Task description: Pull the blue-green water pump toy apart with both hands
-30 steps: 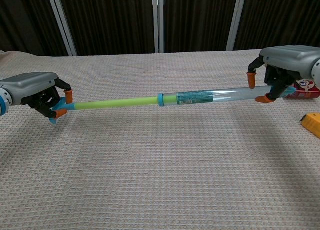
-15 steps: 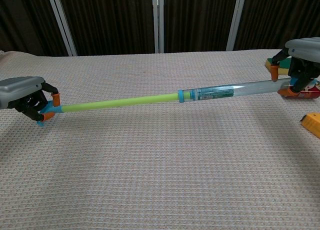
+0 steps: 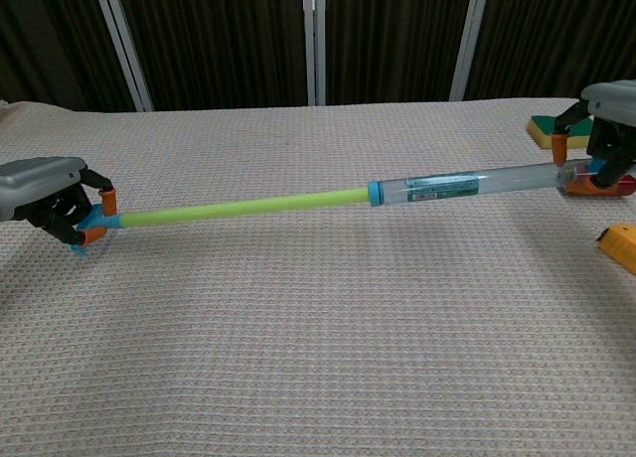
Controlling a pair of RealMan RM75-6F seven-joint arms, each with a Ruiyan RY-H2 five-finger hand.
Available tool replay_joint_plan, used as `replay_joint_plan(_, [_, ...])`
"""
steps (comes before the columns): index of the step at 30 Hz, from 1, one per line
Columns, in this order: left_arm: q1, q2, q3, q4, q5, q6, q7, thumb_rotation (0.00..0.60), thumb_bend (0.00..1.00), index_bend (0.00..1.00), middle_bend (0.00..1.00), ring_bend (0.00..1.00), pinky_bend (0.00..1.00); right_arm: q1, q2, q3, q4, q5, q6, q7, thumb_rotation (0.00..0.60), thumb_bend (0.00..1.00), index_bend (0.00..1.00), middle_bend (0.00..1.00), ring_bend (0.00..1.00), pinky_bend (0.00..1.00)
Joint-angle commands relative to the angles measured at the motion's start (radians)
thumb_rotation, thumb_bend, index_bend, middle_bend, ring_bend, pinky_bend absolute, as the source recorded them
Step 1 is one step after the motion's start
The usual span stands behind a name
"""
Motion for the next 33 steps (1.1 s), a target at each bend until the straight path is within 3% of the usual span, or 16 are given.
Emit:
replay_joint_plan(1, [0.002,-0.004,0.001,0.002,0.007,0.006,-0.006,0.600,0.54,0.69,0.84,0.82,1.00,-0.002,0.001,0.000,0.003,-0.003,-0.002,0.002,0.600,0.36,0.56,1.00,1.00,1.00])
replay_joint_plan(3, [0.002,-0.006,0.002,0.003,0.013,0.009,-0.012,0.600,0.47,0.44,0.84,0.82,1.00,-0.005,0.001,-0.001,0.002,-0.008,-0.005,0.009,0.600,0.23,0.35,1.00,1.00,1.00])
replay_joint_plan(4, [0.002,-0.007,0.003,0.003,0.015,0.010,-0.013,0.600,0.42,0.32,0.84,0.82,1.00,-0.006,0.001,-0.002,0.002,-0.010,-0.006,0.012,0.600,0.12,0.19,1.00,1.00,1.00])
replay_joint_plan(5, [0.002,-0.007,0.005,0.003,0.019,0.010,-0.016,0.600,0.32,0.16,0.84,0.82,1.00,-0.007,0.002,-0.003,0.002,-0.014,-0.010,0.017,0.600,0.04,0.08,1.00,1.00,1.00])
replay_joint_plan(6, [0.002,-0.006,0.007,0.000,0.024,0.009,-0.022,0.600,0.22,0.06,0.84,0.82,1.00,-0.007,0.004,-0.005,0.003,-0.018,-0.016,0.020,0.600,0.01,0.03,1.00,1.00,1.00])
replay_joint_plan(8, [0.002,-0.005,0.008,-0.001,0.031,0.011,-0.030,0.600,0.11,0.00,0.84,0.82,1.00,-0.008,0.004,-0.007,0.005,-0.026,-0.018,0.022,0.600,0.00,0.00,1.00,1.00,1.00])
replay_joint_plan(10, [0.005,-0.003,0.007,-0.004,0.038,0.019,-0.042,0.600,0.06,0.00,0.82,0.82,1.00,-0.011,0.004,-0.007,0.004,-0.035,-0.016,0.028,0.600,0.00,0.00,1.00,1.00,1.00])
replay_joint_plan(17, [0.029,0.037,-0.006,-0.061,0.060,0.084,-0.079,0.600,0.05,0.00,0.76,0.82,1.00,-0.042,0.036,-0.007,-0.046,-0.077,0.029,0.055,0.600,0.00,0.00,0.99,1.00,1.00])
replay_joint_plan(19, [0.045,0.066,-0.012,-0.104,0.069,0.123,-0.089,0.600,0.04,0.00,0.64,0.73,0.92,-0.065,0.057,-0.009,-0.077,-0.117,0.068,0.085,0.600,0.00,0.00,0.92,0.97,1.00])
replay_joint_plan(20, [0.055,0.080,-0.015,-0.126,0.076,0.147,-0.096,0.600,0.04,0.00,0.56,0.67,0.85,-0.079,0.068,-0.011,-0.090,-0.141,0.089,0.103,0.600,0.00,0.00,0.84,0.91,0.95])
replay_joint_plan(22, [0.086,0.121,-0.018,-0.185,0.104,0.221,-0.112,0.600,0.01,0.00,0.26,0.38,0.49,-0.116,0.096,-0.024,-0.114,-0.216,0.147,0.159,0.600,0.00,0.00,0.65,0.74,0.77])
replay_joint_plan(24, [0.126,0.166,-0.010,-0.251,0.127,0.293,-0.112,0.600,0.00,0.00,0.06,0.12,0.18,-0.160,0.125,-0.045,-0.122,-0.303,0.217,0.223,0.600,0.00,0.00,0.36,0.44,0.45])
replay_joint_plan(25, [0.152,0.200,0.000,-0.301,0.136,0.329,-0.101,0.600,0.00,0.00,0.01,0.04,0.07,-0.188,0.140,-0.059,-0.118,-0.355,0.262,0.261,0.600,0.00,0.00,0.27,0.34,0.35])
replay_joint_plan(26, [0.171,0.226,0.008,-0.339,0.143,0.353,-0.091,0.600,0.00,0.00,0.00,0.01,0.03,-0.204,0.148,-0.069,-0.112,-0.384,0.286,0.284,0.600,0.00,0.00,0.16,0.19,0.21])
replay_joint_plan(28, [0.206,0.276,0.023,-0.412,0.157,0.400,-0.070,0.600,0.00,0.00,0.00,0.00,0.00,-0.242,0.168,-0.090,-0.102,-0.438,0.342,0.325,0.600,0.00,0.00,0.03,0.04,0.05])
replay_joint_plan(33, [0.296,0.399,0.075,-0.577,0.204,0.512,0.000,0.600,0.00,0.00,0.00,0.00,0.00,-0.334,0.205,-0.144,-0.069,-0.542,0.462,0.393,0.600,0.00,0.00,0.00,0.00,0.00])
